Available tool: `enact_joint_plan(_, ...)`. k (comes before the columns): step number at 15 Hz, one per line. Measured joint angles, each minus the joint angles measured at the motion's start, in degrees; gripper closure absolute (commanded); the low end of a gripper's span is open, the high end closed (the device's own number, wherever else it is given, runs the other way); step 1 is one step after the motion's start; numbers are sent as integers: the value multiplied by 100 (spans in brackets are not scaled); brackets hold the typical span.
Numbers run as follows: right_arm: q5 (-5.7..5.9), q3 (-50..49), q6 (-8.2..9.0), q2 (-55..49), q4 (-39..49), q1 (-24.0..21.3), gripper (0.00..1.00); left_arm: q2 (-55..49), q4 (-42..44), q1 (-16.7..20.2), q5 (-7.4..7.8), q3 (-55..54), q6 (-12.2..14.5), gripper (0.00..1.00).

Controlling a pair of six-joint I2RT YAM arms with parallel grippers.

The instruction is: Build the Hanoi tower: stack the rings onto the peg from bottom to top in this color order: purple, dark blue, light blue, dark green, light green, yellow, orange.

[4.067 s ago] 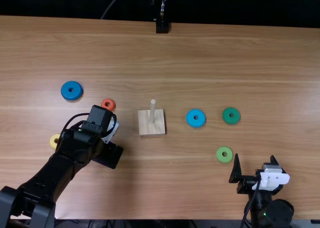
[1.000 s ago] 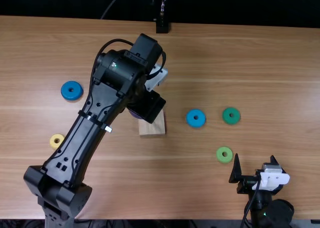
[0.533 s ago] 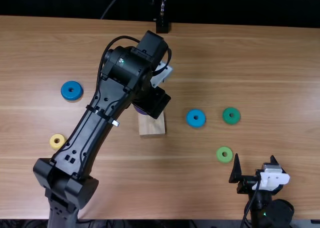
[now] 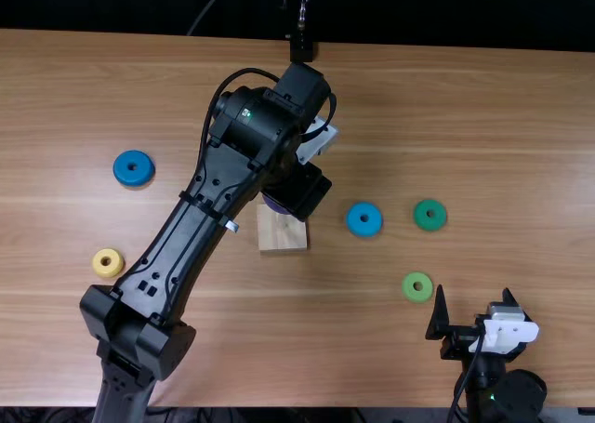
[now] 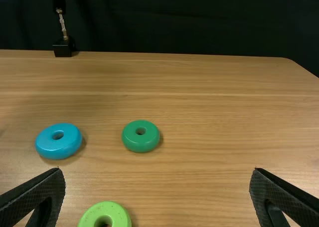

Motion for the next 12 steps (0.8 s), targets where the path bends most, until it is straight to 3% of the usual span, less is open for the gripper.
enact_joint_plan(12, 4, 2, 0, 0, 4, 2, 0, 116, -2, 114, 4, 0, -35, 70)
